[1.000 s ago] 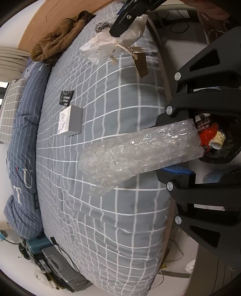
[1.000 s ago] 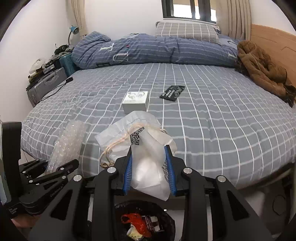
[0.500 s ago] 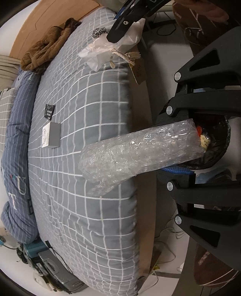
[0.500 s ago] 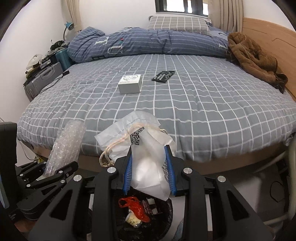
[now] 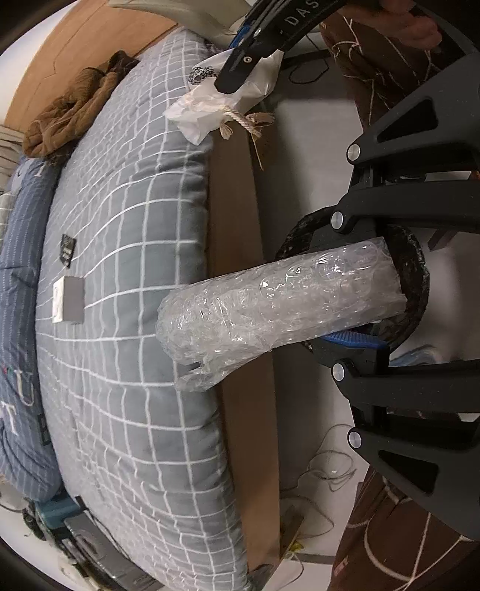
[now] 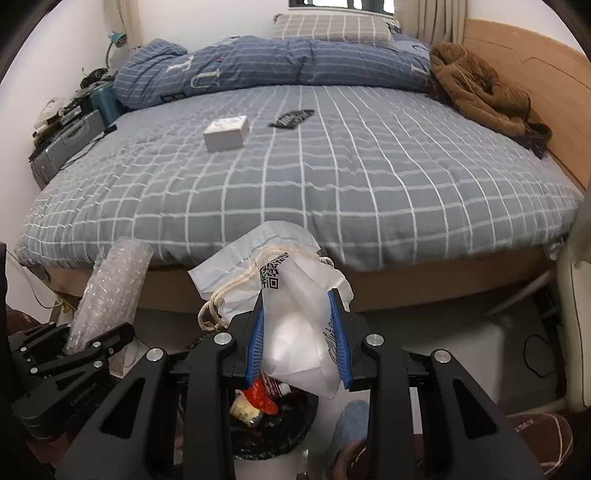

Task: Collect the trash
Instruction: 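Carry the bubble wrap and white drawstring bag over the black trash bin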

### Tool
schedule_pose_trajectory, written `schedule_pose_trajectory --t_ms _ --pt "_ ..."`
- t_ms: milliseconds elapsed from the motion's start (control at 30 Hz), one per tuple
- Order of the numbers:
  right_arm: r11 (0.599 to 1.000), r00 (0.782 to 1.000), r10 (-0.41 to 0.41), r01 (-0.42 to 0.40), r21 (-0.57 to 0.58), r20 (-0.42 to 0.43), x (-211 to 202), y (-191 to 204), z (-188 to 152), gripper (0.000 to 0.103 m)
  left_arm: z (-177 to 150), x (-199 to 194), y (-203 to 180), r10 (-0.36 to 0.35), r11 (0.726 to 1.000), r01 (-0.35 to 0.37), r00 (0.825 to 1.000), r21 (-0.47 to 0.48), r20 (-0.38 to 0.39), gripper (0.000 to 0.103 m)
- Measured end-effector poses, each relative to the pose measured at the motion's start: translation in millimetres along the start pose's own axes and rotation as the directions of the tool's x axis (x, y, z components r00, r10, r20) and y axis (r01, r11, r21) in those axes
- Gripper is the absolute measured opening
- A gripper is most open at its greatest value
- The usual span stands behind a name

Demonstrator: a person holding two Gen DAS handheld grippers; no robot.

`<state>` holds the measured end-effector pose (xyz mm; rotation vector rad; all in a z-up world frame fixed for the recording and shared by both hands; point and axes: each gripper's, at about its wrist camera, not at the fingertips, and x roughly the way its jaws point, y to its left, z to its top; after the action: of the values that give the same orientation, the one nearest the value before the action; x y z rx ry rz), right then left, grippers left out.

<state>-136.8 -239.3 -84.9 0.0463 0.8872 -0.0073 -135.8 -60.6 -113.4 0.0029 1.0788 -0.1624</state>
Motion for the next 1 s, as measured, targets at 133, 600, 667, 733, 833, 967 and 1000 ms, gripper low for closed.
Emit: schedule_pose_trajectory --t_ms 133,600,667,733,833,967,1000 --pt "1.000 0.999 -0.019 0.019 0.004 -0.037 6 -9 -14 0.030 -5 7 -5 -0.014 1.000 0.015 1.000 0.005 -0.010 0.031" --pt "0.997 0.981 -0.050 0.060 0.047 -0.189 72 -52 -46 0.030 -27 101 -27 0.005 0.999 0.004 0.985 0.054 -0.170 0.031" --pt "0.996 0.977 -0.056 0.069 0.054 -0.206 81 -59 -49 0.030 -27 117 -31 -0.019 0.999 0.029 0.981 0.046 -0.191 0.031" --pt "0.995 0.974 -0.061 0.077 0.062 -0.218 89 -64 -50 0.030 -26 129 -33 -0.021 0.998 0.032 0.978 0.050 -0.206 0.031" --pt "0.993 0.969 -0.071 0.090 0.072 -0.235 97 -74 -55 0.030 -27 142 -37 -0.024 0.998 0.038 0.973 0.055 -0.230 0.031" --pt "0.992 0.967 -0.075 0.098 0.083 -0.245 103 -84 -58 0.030 -27 152 -45 -0.046 0.996 0.063 0.966 0.061 -0.255 0.031" --pt "0.992 0.966 -0.079 0.101 0.080 -0.246 103 -85 -59 0.030 -28 154 -46 -0.050 0.996 0.069 0.965 0.063 -0.256 0.031"
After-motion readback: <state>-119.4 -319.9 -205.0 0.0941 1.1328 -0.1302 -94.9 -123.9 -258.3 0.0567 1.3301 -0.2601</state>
